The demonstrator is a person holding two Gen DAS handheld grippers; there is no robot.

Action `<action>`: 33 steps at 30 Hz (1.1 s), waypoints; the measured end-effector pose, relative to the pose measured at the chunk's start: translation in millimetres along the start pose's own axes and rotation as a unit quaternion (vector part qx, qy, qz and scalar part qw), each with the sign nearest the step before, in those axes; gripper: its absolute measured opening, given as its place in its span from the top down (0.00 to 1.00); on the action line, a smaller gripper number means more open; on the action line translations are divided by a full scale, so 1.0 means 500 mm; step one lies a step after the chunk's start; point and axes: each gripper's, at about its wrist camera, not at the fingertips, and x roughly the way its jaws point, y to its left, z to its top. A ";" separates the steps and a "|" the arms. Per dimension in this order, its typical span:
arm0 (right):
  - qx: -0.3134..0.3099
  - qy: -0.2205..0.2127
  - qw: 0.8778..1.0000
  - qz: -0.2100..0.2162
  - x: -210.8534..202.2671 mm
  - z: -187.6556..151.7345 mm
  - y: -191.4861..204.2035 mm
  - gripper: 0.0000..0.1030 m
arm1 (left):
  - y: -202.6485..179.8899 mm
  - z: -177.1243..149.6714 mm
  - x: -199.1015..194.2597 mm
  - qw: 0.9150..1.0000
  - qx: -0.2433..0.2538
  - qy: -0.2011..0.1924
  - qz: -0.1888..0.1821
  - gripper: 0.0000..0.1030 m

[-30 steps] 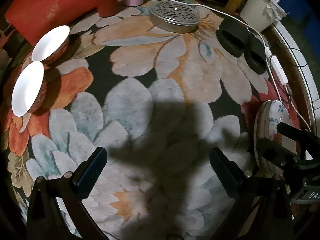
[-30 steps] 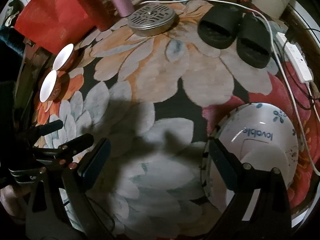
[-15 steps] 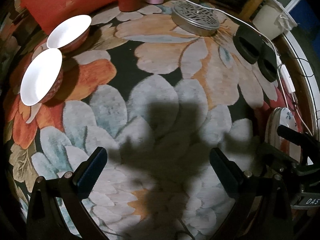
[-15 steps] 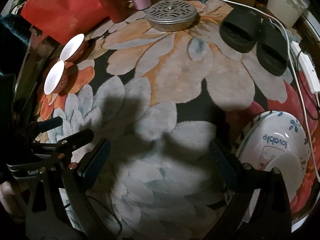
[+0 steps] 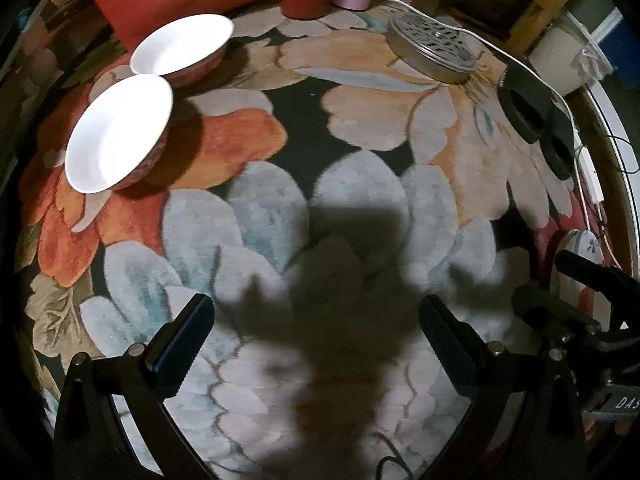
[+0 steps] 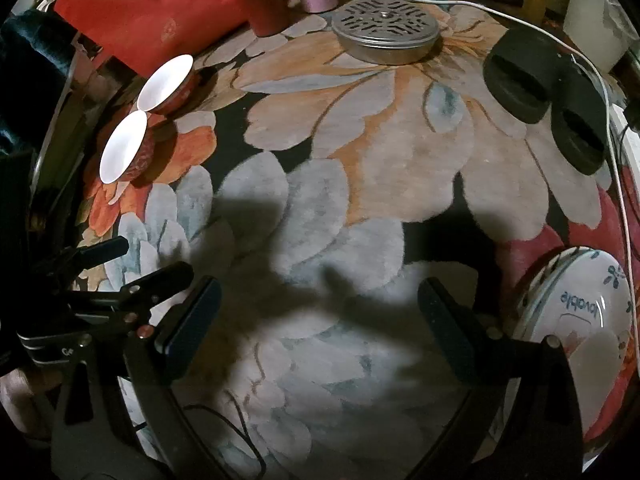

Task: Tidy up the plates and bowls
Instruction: 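Move both tools toward the two small white bowls by the red bag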

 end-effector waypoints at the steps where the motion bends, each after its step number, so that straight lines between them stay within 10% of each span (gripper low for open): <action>1: -0.001 0.001 1.000 0.002 0.002 0.002 0.004 0.04 | 0.007 0.000 0.000 1.000 -0.002 0.000 0.002 0.01; 33: -0.061 0.038 0.996 0.056 0.128 0.116 0.235 0.04 | 0.273 0.008 0.001 0.993 -0.107 -0.008 0.049 0.01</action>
